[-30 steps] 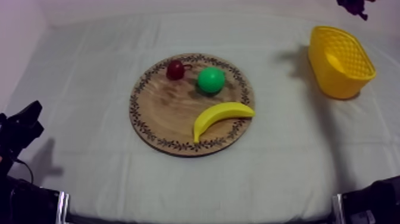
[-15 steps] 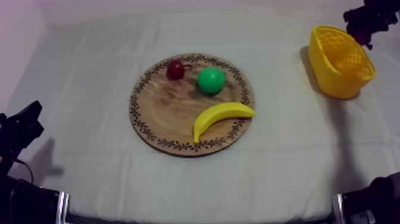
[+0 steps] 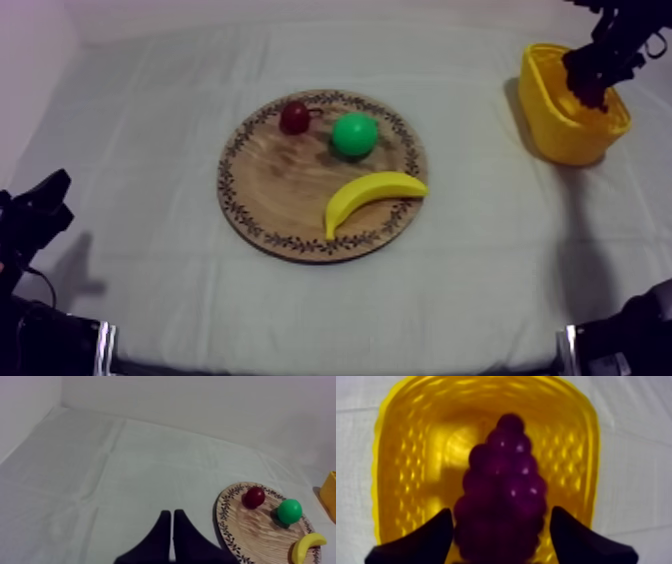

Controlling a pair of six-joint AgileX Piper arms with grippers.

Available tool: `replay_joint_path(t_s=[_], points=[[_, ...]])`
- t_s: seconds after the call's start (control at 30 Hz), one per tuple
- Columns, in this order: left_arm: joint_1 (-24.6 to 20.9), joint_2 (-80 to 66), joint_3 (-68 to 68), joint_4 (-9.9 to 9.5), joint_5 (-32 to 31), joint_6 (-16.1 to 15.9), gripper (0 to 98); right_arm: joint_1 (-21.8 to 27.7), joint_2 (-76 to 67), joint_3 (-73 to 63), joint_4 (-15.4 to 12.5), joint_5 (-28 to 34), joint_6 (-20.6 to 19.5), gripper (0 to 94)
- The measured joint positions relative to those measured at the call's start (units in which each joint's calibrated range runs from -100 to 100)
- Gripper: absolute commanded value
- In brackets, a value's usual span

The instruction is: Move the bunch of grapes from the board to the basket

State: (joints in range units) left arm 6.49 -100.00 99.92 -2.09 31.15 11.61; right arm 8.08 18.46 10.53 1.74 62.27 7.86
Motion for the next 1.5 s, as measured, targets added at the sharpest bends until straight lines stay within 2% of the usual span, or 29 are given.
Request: replay_joint_path(t_s=[0.27,0.53,0.83,1.03,1.17,1.5], points=[[0.00,0.00,0.00,0.00,0.00,0.00,0.1,0.00,2.96,-2.45,-0.51,-0.29,1.51,66.1],[0.00,0.00,0.00,0.00,0.00,0.00,0.1,0.42,-1.13,-0.69,-0.08,-0.97,2.18,65.5],[0.00,0.00,0.00,0.00,0.00,0.00,0.1,1.64,-13.69,8.72,0.66,-9.65,1.96,61.6],[0.00,0.00,0.00,0.00,0.00,0.00,0.1,2.24,-25.30,18.37,-0.58,-17.79,2.08,57.4],[0.00,0.00,0.00,0.00,0.00,0.00,0.1,1.81,-33.35,25.19,-1.74,-23.31,2.62,50.7],[0.00,0.00,0.00,0.00,0.00,0.00,0.1,-0.30,-51.84,41.07,-3.38,-30.44,3.63,43.0]])
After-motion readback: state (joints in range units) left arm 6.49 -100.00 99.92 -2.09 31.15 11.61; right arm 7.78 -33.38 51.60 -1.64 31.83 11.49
